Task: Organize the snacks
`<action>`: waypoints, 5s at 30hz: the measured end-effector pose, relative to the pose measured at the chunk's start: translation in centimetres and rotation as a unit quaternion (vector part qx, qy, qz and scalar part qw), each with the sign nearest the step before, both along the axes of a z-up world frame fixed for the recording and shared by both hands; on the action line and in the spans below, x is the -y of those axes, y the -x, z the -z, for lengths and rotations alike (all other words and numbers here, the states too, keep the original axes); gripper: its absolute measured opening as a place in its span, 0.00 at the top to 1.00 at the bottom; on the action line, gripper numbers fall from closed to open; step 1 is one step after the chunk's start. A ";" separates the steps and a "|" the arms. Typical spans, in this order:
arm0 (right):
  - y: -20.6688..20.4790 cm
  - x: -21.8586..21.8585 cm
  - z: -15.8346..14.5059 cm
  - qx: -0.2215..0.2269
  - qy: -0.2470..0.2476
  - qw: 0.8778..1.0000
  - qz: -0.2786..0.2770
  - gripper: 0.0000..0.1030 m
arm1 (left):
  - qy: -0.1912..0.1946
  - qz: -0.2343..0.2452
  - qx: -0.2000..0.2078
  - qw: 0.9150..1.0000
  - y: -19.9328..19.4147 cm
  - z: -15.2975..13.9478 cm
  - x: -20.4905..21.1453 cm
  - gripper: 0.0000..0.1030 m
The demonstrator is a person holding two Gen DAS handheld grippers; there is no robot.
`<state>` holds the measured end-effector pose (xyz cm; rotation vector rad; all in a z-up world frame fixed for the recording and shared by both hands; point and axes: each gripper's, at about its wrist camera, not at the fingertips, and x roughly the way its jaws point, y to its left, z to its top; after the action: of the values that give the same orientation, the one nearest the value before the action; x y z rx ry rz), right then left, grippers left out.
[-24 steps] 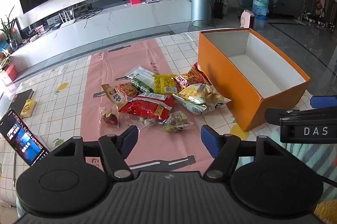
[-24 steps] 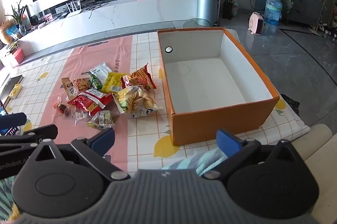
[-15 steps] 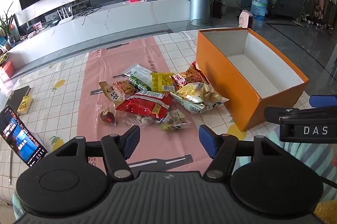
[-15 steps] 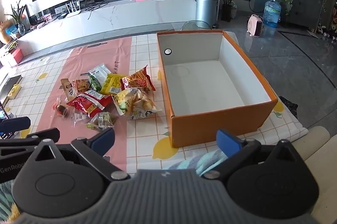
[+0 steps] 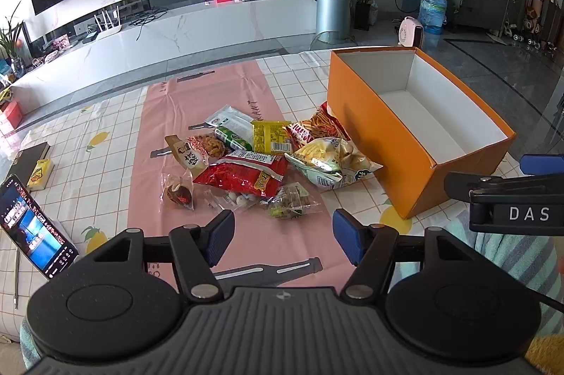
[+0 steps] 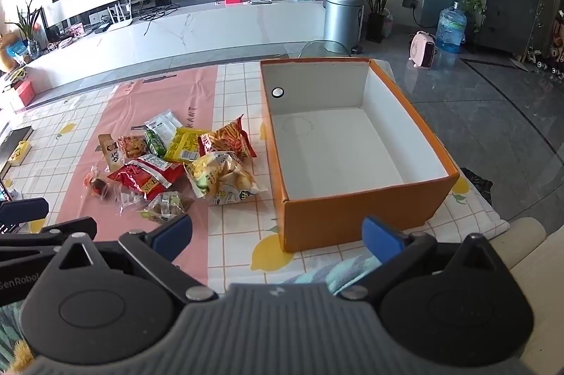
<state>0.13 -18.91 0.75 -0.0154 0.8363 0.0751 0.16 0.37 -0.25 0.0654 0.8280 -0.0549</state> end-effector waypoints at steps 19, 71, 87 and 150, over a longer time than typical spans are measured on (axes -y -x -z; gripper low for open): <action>0.1 0.3 -0.4 0.005 0.003 1.000 0.007 0.04 | 0.001 0.007 0.002 1.000 -0.1 -0.1 0.4 0.26; 0.1 0.0 0.2 0.019 0.003 1.000 0.008 0.04 | 0.003 0.022 -0.009 1.000 -0.1 0.3 0.1 0.46; -1.5 -2.2 3.1 0.025 -0.055 0.996 -0.067 0.38 | 0.062 0.016 -0.022 0.998 -2.2 0.8 -3.1 0.46; -12.4 -9.4 15.0 0.021 0.110 0.970 -0.215 0.47 | 0.240 -0.035 -0.190 0.951 -14.8 14.0 -5.8 0.40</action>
<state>12.51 -9.47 -14.25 -0.4078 0.7838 0.3893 14.99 6.15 -14.30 -0.4468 1.1809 -0.2059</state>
